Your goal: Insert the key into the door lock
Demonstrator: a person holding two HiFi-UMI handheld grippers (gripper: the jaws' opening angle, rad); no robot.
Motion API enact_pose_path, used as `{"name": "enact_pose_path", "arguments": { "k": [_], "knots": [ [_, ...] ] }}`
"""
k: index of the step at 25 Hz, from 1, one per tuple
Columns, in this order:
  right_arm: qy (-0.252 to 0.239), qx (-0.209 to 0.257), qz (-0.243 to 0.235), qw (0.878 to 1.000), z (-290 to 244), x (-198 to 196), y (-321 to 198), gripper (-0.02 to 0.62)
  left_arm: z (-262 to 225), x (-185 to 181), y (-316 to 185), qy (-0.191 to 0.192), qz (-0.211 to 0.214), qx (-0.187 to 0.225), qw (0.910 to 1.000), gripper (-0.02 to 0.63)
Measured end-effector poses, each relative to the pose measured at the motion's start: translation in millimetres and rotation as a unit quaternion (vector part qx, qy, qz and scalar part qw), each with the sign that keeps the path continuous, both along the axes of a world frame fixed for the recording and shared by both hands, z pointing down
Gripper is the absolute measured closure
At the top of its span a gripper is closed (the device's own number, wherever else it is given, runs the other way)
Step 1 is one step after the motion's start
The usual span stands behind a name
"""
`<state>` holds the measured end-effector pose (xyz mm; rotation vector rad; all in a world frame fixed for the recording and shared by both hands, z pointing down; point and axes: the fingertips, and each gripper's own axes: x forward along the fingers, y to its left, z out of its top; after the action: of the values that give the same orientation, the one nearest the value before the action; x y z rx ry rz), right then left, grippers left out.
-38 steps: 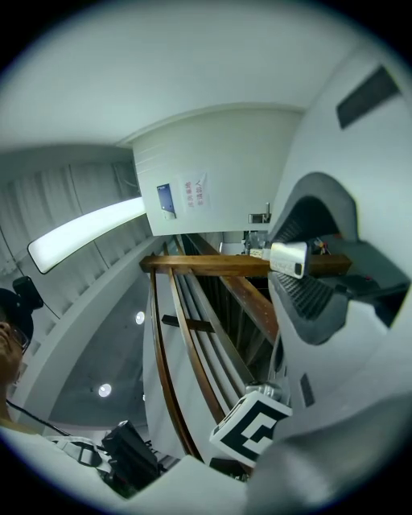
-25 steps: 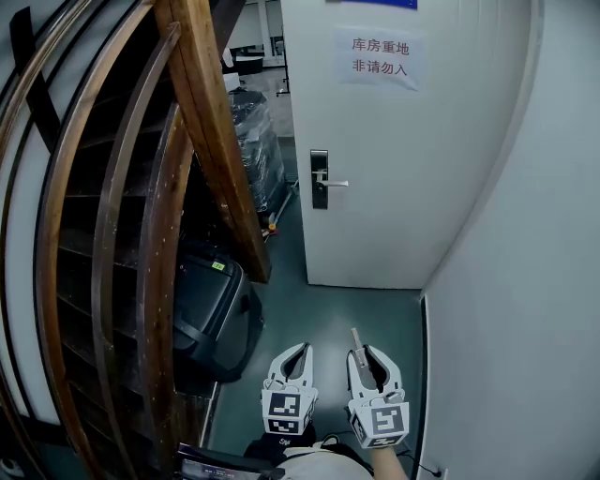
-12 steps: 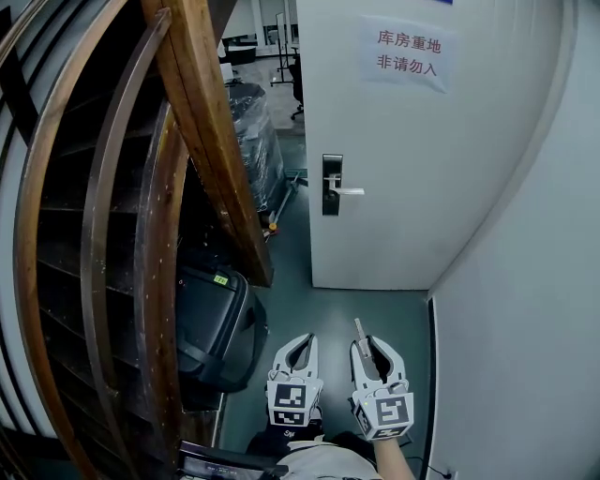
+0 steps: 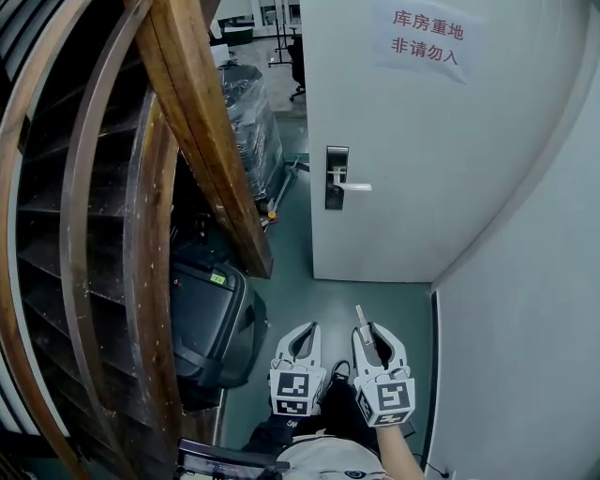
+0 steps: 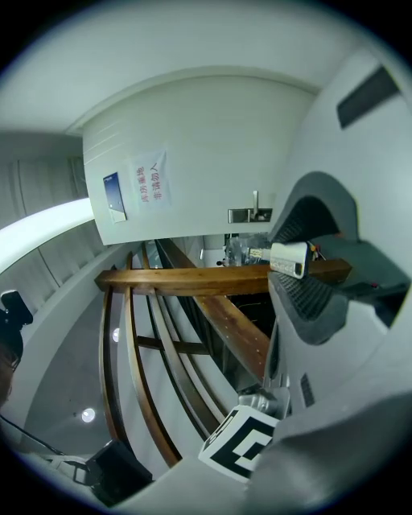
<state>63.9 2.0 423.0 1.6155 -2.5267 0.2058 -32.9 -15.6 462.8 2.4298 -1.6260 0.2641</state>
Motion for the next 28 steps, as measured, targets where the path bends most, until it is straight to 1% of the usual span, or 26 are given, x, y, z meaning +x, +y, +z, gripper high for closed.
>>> {"name": "enact_pose_path", "arguments": {
  "k": [5,10,16,21,24,28],
  "knots": [
    [0.0,-0.007,-0.019,1.0,12,-2,-59,0.478,0,1,-55,-0.004,-0.021,0.006,0.9998,0.601],
    [0.0,-0.012,-0.041,0.999,18,2,-125,0.477,2,16,-118,-0.001,-0.029,0.021,0.9994,0.601],
    [0.003,-0.035,-0.058,0.998,42,6,-189,0.477,11,23,-173,-0.018,-0.05,0.013,0.9985,0.601],
    [0.008,-0.056,-0.058,0.997,70,0,-234,0.477,34,15,-197,-0.022,-0.061,-0.002,0.9979,0.601],
    [0.011,-0.068,-0.05,0.996,82,-5,-251,0.477,45,5,-205,-0.029,-0.066,-0.013,0.9973,0.601],
    [0.02,-0.076,-0.034,0.996,105,-11,-276,0.477,61,-6,-223,-0.028,-0.061,-0.013,0.9977,0.601]
  ]
}}
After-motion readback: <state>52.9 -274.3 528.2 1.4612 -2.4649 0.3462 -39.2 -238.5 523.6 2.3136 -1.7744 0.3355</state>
